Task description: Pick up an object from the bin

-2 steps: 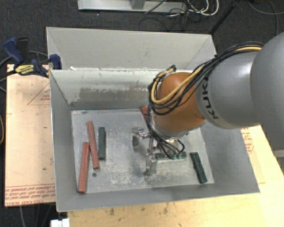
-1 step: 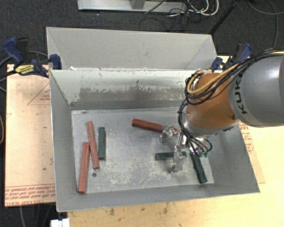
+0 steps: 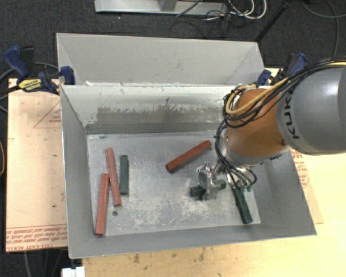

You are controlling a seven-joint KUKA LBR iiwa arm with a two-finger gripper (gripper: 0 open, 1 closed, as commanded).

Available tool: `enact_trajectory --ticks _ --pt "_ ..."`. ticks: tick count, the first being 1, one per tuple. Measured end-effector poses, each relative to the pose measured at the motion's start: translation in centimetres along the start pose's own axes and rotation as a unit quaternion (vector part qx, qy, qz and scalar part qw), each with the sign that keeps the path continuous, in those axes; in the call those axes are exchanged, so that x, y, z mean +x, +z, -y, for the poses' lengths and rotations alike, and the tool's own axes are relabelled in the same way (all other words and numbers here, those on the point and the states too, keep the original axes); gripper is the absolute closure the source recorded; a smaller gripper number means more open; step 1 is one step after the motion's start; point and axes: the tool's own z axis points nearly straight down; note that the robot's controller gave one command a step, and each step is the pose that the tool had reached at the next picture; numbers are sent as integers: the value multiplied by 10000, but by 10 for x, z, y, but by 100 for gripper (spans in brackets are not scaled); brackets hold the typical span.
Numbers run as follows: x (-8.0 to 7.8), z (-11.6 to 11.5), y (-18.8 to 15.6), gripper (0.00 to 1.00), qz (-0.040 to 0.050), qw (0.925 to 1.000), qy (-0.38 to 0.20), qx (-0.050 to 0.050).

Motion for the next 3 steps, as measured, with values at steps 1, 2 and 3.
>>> enact_trajectory --ticks 1,2,3 --pt "0 0 0 0 10 10000 1 -1" --pt "0 0 0 100 7 10000 2 -1" --pt "-11 -12 -228 100 66 9991 -410 14"
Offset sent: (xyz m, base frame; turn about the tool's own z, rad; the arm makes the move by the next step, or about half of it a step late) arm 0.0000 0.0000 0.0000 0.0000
